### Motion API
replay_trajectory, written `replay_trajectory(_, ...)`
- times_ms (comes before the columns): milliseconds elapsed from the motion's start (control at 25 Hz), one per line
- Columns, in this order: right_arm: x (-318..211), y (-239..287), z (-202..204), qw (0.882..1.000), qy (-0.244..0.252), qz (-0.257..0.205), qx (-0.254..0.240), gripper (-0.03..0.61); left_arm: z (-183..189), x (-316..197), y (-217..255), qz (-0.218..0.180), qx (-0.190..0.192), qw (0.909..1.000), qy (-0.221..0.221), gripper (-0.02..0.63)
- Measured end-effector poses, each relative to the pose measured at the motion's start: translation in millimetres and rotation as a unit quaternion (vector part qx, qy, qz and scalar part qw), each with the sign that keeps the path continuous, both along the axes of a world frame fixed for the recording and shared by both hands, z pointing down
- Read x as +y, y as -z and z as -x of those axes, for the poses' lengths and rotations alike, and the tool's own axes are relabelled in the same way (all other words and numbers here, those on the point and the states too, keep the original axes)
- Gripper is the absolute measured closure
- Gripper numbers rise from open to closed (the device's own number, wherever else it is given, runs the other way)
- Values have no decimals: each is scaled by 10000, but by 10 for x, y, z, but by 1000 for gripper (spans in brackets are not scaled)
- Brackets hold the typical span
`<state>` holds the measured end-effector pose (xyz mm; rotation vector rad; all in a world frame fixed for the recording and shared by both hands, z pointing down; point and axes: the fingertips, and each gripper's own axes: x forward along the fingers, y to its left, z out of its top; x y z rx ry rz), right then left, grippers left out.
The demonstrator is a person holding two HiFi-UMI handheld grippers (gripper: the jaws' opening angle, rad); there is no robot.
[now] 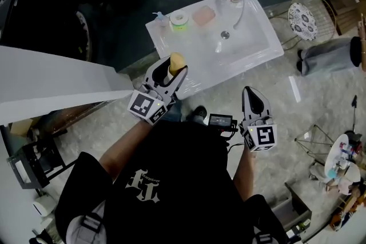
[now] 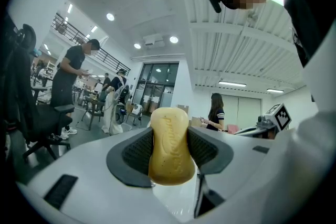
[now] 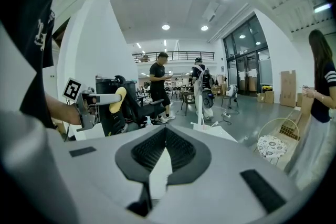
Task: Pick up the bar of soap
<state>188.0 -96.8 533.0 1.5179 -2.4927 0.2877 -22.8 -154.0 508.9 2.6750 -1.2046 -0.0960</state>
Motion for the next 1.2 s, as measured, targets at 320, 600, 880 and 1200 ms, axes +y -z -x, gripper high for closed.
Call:
replay_trajectory(320,306,-54,-133,9998,193,-60,51,571,-204,314,-9,-58,-44,10000,-6,416)
replay_trajectory(600,608,-138,-242,9997,203,-58,88,571,-304,595,-78,-20,-9,10000,0,416)
replay_trajectory(880,740,-205,-289,9997,144,-59,205,571,-351,689,-122,-48,58,9999,-70,416)
replay_trajectory(1200,883,-198,-386,9995,123,-108,251,571,-529,787,-140,21,112,9997,-193,416)
